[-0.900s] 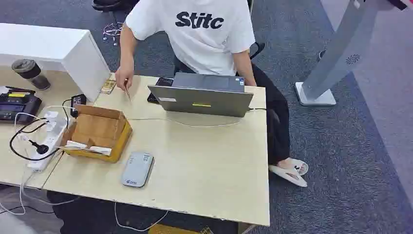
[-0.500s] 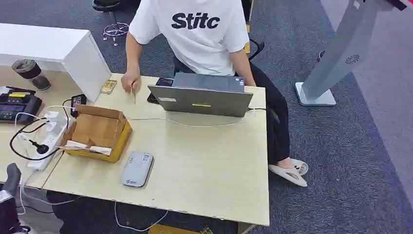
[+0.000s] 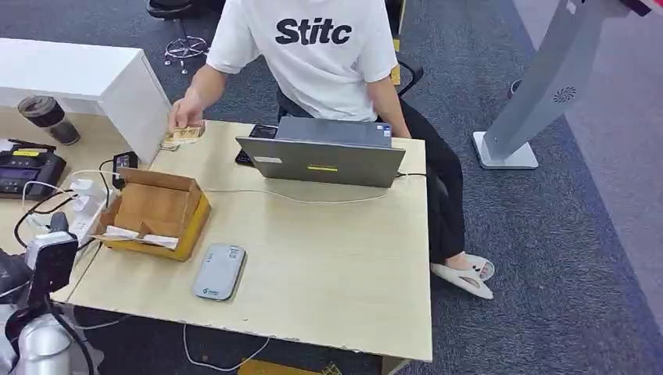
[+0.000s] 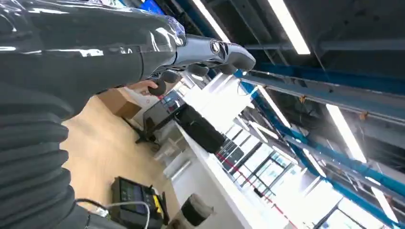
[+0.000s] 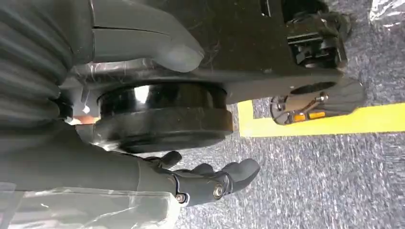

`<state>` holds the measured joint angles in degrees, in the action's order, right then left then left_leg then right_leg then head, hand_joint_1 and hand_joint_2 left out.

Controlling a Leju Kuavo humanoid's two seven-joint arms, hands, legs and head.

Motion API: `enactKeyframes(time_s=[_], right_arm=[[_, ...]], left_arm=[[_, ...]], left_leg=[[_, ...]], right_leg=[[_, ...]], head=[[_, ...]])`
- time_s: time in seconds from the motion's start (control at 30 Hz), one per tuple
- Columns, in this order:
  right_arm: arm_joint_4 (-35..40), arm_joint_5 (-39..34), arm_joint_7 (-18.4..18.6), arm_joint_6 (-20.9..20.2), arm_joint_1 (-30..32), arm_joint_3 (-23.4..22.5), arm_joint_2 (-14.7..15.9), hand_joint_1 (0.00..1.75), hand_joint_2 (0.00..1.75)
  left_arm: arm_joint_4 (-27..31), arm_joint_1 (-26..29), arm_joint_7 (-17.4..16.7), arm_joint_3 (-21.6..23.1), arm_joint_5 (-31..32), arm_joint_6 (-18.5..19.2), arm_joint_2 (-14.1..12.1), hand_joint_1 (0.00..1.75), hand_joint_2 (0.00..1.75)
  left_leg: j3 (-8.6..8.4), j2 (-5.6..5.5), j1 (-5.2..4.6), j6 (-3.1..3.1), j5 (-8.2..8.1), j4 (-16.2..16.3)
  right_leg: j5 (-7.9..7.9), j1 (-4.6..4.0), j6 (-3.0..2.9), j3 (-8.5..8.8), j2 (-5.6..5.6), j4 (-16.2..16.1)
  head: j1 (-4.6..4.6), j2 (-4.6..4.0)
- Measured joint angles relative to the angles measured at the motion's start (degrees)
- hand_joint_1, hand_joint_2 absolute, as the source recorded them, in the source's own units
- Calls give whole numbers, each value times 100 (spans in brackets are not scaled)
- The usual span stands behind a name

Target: Pass the card to the sensor for recognition and then transmit it.

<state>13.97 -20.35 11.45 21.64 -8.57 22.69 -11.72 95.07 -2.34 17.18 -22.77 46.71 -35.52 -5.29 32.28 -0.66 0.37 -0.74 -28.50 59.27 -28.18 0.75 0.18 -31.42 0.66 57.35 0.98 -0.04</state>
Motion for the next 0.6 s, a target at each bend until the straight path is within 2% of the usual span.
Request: enactKeyframes(time_s=[0.37, 0.5, 0.6], right_arm=[[0, 13, 46, -9, 0, 0, 0, 0, 175], [0, 42, 142, -55, -3, 4, 0, 0, 175], [0, 63, 153, -118, -4, 4, 0, 0, 175]], left_arm=[[-577, -298, -42, 229, 68, -50, -63, 0, 175], [-1025, -529, -214, 404, 650, -192, -101, 0, 175], [-1348, -715, -395, 699, 1273, -308, -105, 0, 175]], left_leg=[[2, 0, -1, 0, -1, 0], [1, -1, -1, 1, 1, 0], [1, -2, 0, 0, 4, 1]], right_leg=[[-1, 0, 0, -4, -1, 0], [0, 0, 0, -3, -4, 0], [2, 0, -2, -1, -3, 0]], head=[[0, 0], [0, 0], [0, 0]])
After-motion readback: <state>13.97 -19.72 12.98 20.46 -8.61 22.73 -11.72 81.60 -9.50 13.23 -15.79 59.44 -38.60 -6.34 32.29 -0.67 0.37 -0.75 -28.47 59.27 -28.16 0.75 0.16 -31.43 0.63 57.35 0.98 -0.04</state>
